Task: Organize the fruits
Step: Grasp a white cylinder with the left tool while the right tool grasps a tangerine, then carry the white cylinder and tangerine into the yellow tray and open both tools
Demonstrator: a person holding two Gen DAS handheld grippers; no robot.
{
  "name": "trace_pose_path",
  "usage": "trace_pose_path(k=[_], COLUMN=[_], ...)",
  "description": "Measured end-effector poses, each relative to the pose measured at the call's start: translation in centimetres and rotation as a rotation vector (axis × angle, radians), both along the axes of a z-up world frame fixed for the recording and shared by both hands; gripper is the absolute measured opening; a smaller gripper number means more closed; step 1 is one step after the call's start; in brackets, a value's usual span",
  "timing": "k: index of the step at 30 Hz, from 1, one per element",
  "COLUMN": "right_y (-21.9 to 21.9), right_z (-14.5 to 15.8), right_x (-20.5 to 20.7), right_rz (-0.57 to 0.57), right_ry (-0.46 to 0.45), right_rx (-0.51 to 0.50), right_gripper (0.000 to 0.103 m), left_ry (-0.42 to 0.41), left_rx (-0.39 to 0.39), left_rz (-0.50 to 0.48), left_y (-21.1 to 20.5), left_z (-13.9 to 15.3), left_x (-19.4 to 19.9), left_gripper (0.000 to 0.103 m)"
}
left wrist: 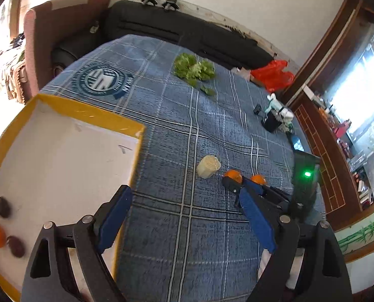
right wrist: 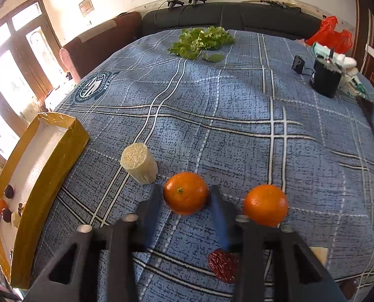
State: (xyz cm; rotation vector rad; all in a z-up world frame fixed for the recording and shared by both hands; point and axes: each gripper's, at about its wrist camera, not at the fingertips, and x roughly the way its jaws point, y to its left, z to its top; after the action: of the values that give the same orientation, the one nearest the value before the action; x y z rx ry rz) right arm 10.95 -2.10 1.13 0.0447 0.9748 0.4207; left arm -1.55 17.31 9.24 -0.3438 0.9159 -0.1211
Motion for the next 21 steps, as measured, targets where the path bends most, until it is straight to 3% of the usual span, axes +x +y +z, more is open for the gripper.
trace_pose_path(k=[8,14,16,17,18,19,21], right_y=[-3.9,-6.5,-6.7,-6.8,-6.9,-6.9,-6.8], right_z=[1.5,2.4,2.6,2.6,2.6,2.7,2.7], right_x=[-1.4,-1.4,-1.4,-1.3,-1.3,-1.3,-1.3], right_rz=[-0.067,-0.132,-0.143,-0.146,-0.146,-0.146,-0.148], right_ry=[0.003,-0.019,-0.026,-0.027,-0.027,-0.028,-0.032], right_rx=[0.13,0.188,0.191,0.196,0.201,0.202,0.197], right_gripper=[0.039,0.039,0.039,0.039,0.039,0.039,0.039], left_ry=[0.096,0.106,0.101,0.104,0.11,0.117,0.096], left_rx=[0.014,0.145,0.188,0.212,0.229,0.237,0.266], left_rz=[-0.041,-0.087,-0.106,-0.111,-0.115,-0.126,-0.128], left_y=[-3.7,-6.9,-7.8,-8.1,-8.5,-8.8,-9.1], left_z=[-4.1,-6.3,-7.0,-7.3,-7.6,-8.0,-7.9], left_x=[6.5,9.3,9.7,9.8,9.9,10.1,9.8], left_gripper=[0.087,0.085,0.076,0.063,0.043,0.034,0.029])
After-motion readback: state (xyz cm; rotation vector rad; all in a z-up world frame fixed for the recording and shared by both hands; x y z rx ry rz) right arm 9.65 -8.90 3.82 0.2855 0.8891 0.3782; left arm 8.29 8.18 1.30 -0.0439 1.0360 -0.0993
